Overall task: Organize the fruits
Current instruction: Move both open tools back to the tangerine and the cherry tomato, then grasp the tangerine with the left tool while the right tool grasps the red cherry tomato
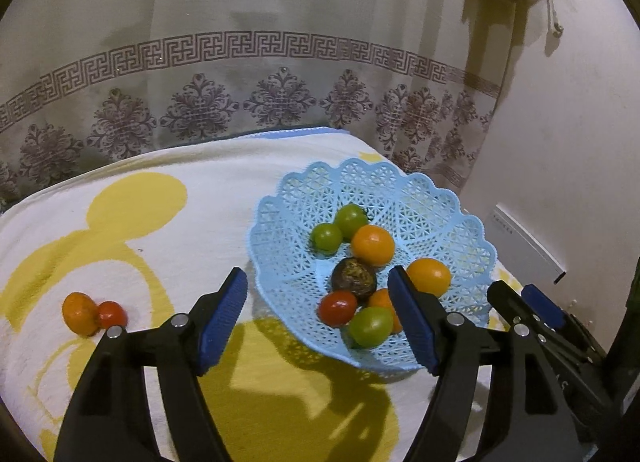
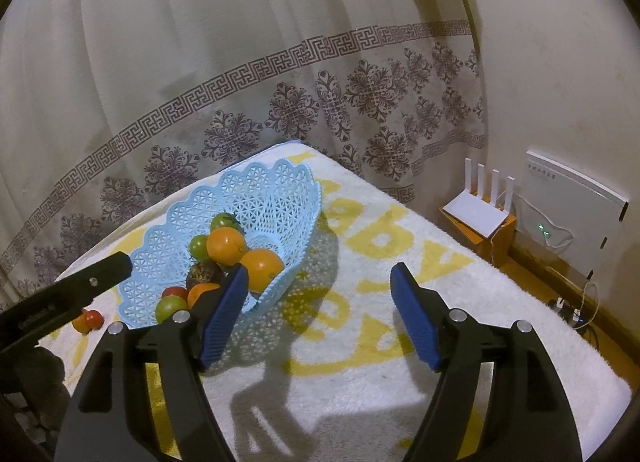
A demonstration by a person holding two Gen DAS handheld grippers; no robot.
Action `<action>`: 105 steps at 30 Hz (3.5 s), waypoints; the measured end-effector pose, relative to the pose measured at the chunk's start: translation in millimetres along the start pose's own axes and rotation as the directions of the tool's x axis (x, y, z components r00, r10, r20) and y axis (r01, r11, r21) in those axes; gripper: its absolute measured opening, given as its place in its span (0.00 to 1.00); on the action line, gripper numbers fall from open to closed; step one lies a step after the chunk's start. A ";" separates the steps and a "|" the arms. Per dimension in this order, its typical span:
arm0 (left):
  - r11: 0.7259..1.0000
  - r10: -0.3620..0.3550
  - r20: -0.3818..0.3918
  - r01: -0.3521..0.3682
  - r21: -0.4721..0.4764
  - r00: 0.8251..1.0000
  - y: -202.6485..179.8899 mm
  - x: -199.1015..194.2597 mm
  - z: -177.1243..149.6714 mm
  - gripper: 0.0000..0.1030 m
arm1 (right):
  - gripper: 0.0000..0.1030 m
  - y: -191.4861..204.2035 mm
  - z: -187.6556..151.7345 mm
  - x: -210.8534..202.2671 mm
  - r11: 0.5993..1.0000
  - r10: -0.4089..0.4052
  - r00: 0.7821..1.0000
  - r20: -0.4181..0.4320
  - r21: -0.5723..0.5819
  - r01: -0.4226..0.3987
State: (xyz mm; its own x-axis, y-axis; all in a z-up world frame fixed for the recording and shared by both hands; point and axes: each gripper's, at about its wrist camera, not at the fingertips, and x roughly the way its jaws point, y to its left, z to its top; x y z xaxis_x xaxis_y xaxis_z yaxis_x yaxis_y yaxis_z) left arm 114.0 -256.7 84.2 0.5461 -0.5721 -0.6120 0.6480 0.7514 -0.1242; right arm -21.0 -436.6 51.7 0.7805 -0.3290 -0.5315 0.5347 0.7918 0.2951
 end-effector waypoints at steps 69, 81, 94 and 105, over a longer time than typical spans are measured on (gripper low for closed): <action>0.926 0.287 -0.124 -0.308 -0.216 0.950 186.1 -3.4 -43.4 0.54 | 0.77 87.2 -11.1 -22.0 0.965 0.141 0.990 -0.016 -0.223 -0.141; 0.939 0.221 -0.103 -0.240 -0.245 0.970 188.8 -12.3 -43.9 0.38 | 0.77 142.2 -19.1 -14.7 0.915 0.233 0.970 -0.069 -0.322 -0.242; 0.900 0.294 -0.059 -0.297 -0.320 0.954 213.5 -43.5 -35.3 0.38 | 0.76 243.8 -47.4 44.5 0.778 0.338 0.886 -0.317 -0.436 -0.452; 0.878 0.327 -0.062 -0.327 -0.349 0.943 225.7 -46.3 -36.4 0.38 | 0.51 281.7 -63.8 90.6 0.774 0.326 0.841 -0.431 -0.389 -0.499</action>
State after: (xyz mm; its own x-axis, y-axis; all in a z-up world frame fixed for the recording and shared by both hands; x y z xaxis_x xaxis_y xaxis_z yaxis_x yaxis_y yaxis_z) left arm 215.6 -48.7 56.1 0.6937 -0.2736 -0.6663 0.2048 0.9618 -0.1816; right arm 179.7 -210.5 36.1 0.6916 0.2030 -0.6932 -0.1017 0.9775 0.1847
